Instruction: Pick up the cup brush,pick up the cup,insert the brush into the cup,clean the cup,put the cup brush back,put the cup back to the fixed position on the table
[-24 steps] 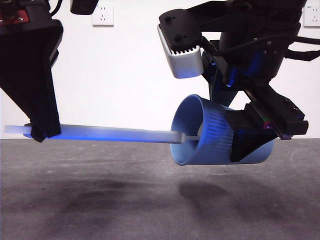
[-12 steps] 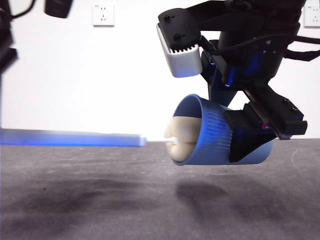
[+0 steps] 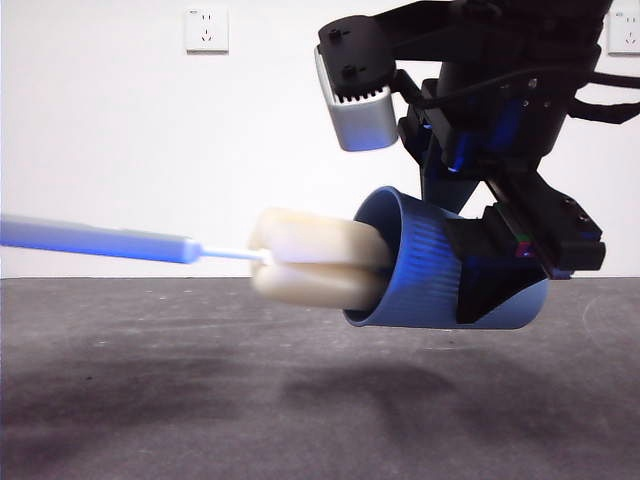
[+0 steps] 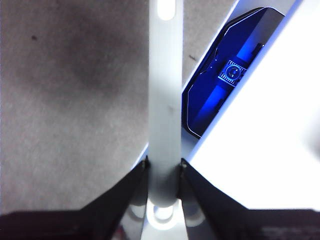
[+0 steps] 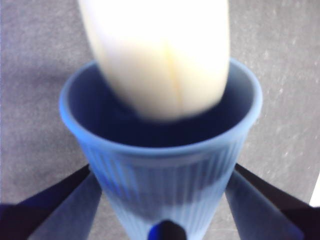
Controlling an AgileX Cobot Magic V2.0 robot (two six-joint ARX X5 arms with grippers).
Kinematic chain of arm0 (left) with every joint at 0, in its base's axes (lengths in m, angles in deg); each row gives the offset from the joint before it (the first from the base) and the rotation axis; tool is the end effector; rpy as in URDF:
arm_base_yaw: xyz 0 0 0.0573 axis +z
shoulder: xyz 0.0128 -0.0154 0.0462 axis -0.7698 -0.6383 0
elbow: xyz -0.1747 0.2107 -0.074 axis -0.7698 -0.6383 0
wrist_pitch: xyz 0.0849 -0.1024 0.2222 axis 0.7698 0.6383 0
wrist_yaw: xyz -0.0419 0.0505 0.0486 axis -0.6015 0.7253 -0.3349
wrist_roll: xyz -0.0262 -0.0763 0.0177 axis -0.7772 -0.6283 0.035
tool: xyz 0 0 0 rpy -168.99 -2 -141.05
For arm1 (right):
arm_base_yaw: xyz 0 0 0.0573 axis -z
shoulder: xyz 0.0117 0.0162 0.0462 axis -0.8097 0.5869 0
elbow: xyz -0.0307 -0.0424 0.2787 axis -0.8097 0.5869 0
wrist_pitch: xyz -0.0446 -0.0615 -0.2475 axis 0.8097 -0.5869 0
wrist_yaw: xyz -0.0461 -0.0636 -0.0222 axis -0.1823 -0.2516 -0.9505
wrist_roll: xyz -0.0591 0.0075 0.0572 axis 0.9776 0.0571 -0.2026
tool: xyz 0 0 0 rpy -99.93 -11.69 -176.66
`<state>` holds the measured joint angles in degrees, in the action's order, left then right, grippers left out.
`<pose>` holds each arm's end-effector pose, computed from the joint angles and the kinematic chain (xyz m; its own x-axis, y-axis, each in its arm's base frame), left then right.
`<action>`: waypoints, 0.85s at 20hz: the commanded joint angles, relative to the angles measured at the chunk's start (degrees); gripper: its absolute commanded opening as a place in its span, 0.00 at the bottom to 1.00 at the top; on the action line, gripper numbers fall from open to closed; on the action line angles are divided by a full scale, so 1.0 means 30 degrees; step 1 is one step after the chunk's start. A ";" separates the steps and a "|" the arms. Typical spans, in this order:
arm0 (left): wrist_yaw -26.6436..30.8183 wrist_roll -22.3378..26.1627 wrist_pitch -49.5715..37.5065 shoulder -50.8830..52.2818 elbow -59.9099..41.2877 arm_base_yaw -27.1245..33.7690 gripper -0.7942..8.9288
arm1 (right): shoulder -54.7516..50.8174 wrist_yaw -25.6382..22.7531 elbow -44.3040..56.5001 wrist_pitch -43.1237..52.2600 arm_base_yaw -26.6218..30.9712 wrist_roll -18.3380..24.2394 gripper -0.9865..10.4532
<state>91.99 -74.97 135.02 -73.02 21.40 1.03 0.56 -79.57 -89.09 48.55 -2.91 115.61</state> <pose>0.1059 -0.1155 0.2443 0.2001 -0.1224 -0.9721 0.8126 0.5751 0.0948 0.1804 0.2137 0.1891 0.6508 0.0759 -0.7555 -0.7464 -0.1183 -0.6549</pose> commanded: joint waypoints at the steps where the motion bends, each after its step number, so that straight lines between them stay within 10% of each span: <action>1: 0.0124 -0.0809 0.0488 0.0743 -0.0051 -0.0022 0.07 | 0.0109 -0.0415 -0.0080 0.0117 0.0007 -0.1530 0.07; 17: 0.3060 -0.6798 -0.1341 0.2703 -0.0058 -0.0015 0.07 | -0.3592 -0.1479 -0.0087 0.0262 0.1953 -1.2728 0.07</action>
<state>100.10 -89.81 132.34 -65.00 21.40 1.03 -9.04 -83.83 -89.09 48.93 2.86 84.98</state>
